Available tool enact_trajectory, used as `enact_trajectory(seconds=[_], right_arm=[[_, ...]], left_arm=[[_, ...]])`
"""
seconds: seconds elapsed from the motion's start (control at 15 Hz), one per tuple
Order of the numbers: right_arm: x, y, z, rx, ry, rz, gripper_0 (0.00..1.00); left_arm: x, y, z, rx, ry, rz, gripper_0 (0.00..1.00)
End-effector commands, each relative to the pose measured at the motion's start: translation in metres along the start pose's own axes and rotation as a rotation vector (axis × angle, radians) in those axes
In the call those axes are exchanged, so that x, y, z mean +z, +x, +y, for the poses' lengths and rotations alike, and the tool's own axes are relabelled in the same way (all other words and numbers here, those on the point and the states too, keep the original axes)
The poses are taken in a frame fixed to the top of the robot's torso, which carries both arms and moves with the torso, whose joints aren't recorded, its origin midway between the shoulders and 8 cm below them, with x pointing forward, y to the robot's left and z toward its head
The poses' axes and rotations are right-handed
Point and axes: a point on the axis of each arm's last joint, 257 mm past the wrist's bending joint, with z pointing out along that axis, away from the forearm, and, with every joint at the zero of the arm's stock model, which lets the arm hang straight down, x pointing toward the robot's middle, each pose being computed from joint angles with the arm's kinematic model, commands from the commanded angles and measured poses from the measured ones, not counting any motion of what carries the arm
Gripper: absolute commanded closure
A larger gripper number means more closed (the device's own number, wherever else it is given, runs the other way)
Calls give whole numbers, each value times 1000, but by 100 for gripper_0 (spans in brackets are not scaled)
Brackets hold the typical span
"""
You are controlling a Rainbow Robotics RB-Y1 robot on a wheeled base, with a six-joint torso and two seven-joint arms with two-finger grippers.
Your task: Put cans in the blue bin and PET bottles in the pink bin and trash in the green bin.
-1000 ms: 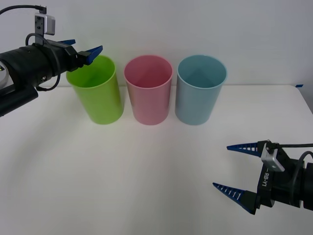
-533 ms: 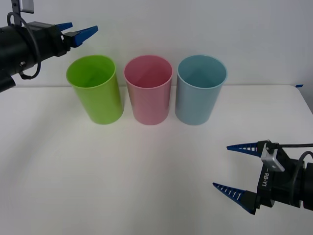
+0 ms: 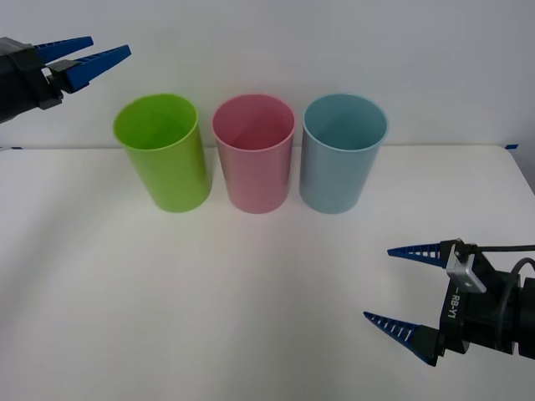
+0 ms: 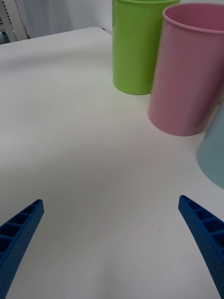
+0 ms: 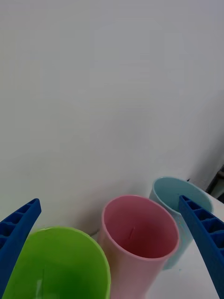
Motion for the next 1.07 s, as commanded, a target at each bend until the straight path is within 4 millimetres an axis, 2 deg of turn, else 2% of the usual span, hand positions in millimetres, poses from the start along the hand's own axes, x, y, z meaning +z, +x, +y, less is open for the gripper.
enact_trajectory(seconds=[0.07, 0.4, 0.6, 0.67, 1.07], right_arm=[[0, 0, 0, 0, 0, 0, 0], [0, 0, 0, 0, 0, 0, 0], [0, 0, 0, 0, 0, 0, 0], [0, 0, 0, 0, 0, 0, 0], [0, 0, 0, 0, 0, 0, 0]], left_arm=[[-31, 11, -16, -87, 34, 31, 0], [-74, 42, -36, -146, 27, 64, 0], [-99, 73, -52, -191, 37, 118, 0], [-103, 80, -56, -203, 32, 125, 0], [-118, 152, -74, -254, -37, 202, 0]])
